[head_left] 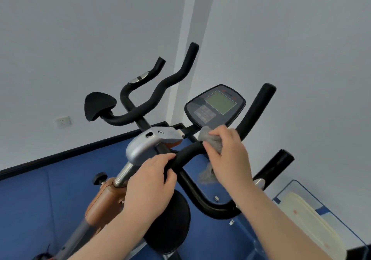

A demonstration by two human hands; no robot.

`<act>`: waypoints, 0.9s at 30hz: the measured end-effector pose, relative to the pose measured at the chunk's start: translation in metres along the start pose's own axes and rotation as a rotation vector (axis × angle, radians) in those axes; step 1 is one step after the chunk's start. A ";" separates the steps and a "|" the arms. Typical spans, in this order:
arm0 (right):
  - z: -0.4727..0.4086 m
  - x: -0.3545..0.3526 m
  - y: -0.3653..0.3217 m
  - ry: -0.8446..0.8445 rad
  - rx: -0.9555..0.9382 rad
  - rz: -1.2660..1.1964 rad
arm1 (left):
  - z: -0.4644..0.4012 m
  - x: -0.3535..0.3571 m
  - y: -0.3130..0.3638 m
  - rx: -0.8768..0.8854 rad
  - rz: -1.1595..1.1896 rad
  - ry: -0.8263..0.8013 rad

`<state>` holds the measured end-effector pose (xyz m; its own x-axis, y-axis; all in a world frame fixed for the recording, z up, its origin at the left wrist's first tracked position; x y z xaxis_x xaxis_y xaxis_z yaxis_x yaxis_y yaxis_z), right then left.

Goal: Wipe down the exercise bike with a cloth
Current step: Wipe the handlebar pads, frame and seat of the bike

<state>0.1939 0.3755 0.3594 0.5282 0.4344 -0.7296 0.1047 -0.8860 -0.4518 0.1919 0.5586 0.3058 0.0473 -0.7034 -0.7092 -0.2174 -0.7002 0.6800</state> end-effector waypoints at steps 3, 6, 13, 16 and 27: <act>-0.009 -0.014 0.011 0.139 0.114 0.031 | 0.005 0.000 -0.004 -0.029 0.046 0.010; 0.015 0.012 -0.011 -0.006 0.020 0.003 | 0.007 -0.001 -0.005 -0.036 0.082 0.062; -0.007 0.010 -0.018 -0.093 -0.132 -0.057 | 0.017 0.000 -0.015 -0.033 0.101 0.103; 0.018 0.022 -0.021 -0.225 -0.242 -0.101 | 0.024 0.003 -0.021 -0.088 0.213 0.096; 0.047 -0.001 -0.003 -0.769 -0.150 -0.073 | 0.030 0.009 -0.026 -0.164 0.428 0.122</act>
<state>0.1535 0.3853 0.3380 -0.2097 0.4341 -0.8761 0.2579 -0.8398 -0.4778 0.1689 0.5741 0.2764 0.1036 -0.9354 -0.3381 -0.0857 -0.3471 0.9339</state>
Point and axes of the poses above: each hand's wrist, its own z-axis away from the middle knuckle, its own x-axis out of the palm, y = z × x, the point moved 4 cm from there along -z, towards the middle knuckle, and after that the axes turned 2 degrees about -x, right-handed, at the moved point
